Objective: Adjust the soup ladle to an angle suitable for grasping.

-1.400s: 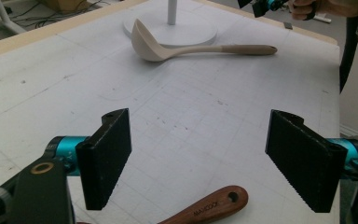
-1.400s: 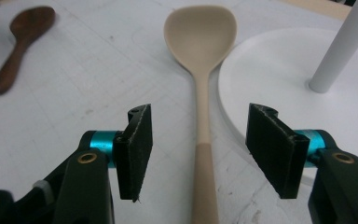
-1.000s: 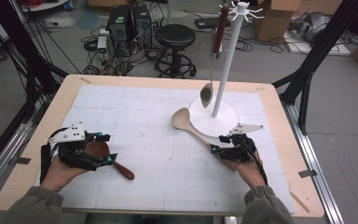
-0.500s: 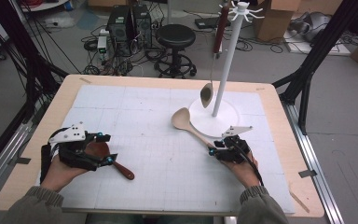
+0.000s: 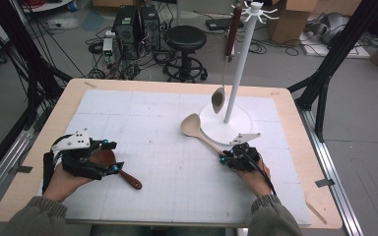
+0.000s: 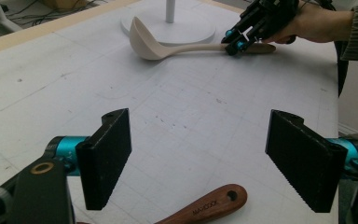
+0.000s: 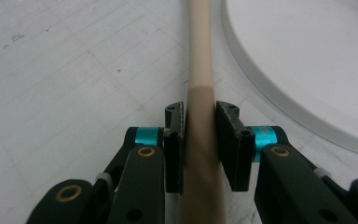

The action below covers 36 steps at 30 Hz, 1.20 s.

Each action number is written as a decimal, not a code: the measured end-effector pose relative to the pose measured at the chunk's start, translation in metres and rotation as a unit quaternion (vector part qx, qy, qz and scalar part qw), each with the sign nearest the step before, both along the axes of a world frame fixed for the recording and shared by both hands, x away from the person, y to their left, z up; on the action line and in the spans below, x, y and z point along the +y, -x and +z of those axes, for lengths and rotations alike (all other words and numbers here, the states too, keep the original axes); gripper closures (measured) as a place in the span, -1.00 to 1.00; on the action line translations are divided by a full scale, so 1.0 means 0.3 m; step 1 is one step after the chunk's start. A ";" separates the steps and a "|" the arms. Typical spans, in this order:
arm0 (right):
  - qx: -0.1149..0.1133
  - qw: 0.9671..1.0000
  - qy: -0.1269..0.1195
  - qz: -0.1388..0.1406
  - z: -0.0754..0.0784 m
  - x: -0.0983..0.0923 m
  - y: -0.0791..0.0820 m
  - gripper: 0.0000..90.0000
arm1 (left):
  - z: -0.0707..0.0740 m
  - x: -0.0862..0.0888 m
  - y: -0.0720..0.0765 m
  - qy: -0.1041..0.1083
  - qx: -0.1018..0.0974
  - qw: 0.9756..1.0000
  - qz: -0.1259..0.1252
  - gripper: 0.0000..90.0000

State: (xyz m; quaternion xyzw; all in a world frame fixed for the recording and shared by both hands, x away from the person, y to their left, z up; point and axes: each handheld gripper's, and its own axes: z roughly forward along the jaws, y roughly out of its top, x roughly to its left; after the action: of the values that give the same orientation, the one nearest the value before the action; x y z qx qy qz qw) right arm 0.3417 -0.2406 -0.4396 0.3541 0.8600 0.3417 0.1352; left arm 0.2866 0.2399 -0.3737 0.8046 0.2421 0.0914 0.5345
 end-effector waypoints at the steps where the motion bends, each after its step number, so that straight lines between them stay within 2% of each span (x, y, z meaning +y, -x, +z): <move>1: -0.001 1.000 0.001 -0.001 0.000 0.001 0.001 0.63 | 0.000 0.000 0.000 0.000 0.001 1.000 -0.001 -0.49; 7: -0.001 1.000 0.000 0.008 0.001 0.005 0.004 0.64 | 0.000 -0.001 0.000 0.001 0.001 1.000 0.000 -0.49; 19: 0.005 0.998 -0.008 0.056 0.015 0.057 0.014 0.64 | -0.001 0.000 -0.002 0.001 0.001 1.000 -0.002 -0.49; 23: 0.016 0.997 -0.011 0.077 0.019 0.085 0.018 0.64 | -0.001 0.000 -0.002 0.001 0.000 1.000 -0.001 -0.49; 30: 0.021 0.993 -0.014 0.118 0.026 0.150 0.028 0.64 | -0.001 -0.001 -0.001 0.002 0.001 1.000 -0.003 -0.49; 36: 0.027 0.990 -0.016 0.140 0.026 0.197 0.034 0.64 | -0.001 -0.002 -0.001 0.001 0.001 1.000 -0.005 -0.49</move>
State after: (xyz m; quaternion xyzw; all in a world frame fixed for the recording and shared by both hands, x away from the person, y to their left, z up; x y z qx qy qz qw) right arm 0.3315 -0.1816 -0.4316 0.2417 0.8986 0.3617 0.0575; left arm 0.2868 0.2393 -0.3742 0.8050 0.2390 0.0880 0.5359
